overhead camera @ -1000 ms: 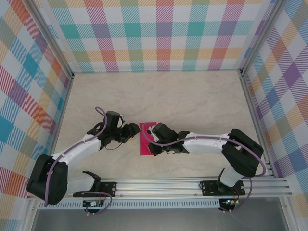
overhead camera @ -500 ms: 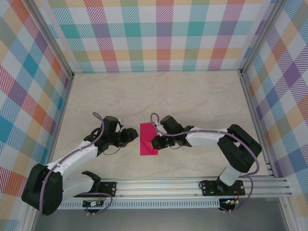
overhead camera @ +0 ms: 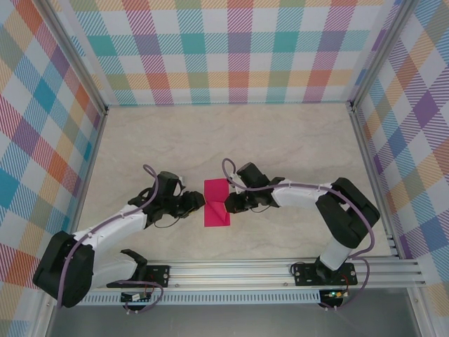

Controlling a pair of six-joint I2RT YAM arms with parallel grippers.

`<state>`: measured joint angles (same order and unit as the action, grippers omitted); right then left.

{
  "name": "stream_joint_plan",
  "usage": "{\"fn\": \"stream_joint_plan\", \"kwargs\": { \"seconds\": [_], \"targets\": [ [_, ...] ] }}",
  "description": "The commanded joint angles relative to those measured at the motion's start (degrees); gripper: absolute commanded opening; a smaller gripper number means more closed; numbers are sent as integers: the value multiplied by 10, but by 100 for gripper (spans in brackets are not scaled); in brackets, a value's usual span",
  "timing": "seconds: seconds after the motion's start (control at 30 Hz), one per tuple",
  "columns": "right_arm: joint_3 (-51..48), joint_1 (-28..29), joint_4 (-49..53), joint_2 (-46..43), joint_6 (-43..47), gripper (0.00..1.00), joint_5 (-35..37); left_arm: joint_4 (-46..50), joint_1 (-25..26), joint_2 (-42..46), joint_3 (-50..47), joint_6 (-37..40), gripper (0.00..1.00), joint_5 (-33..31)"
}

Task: Fold a paper plane with a square sheet of paper (pick it up from the middle)
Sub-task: Fold the triangle a second time at the center of the table.

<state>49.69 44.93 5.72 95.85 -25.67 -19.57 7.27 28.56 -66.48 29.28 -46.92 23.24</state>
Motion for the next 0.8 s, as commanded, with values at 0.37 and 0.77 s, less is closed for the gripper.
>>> {"fn": "stream_joint_plan", "kwargs": {
  "seconds": [0.37, 0.77],
  "targets": [
    [38, -10, 51, 29, 25, 10, 19, -40, 30, -54, 21, -6, 35, -13],
    [58, -14, 69, 45, 39, 11, 15, -72, 42, -79, 26, -19, 22, -16]
  ]
}}
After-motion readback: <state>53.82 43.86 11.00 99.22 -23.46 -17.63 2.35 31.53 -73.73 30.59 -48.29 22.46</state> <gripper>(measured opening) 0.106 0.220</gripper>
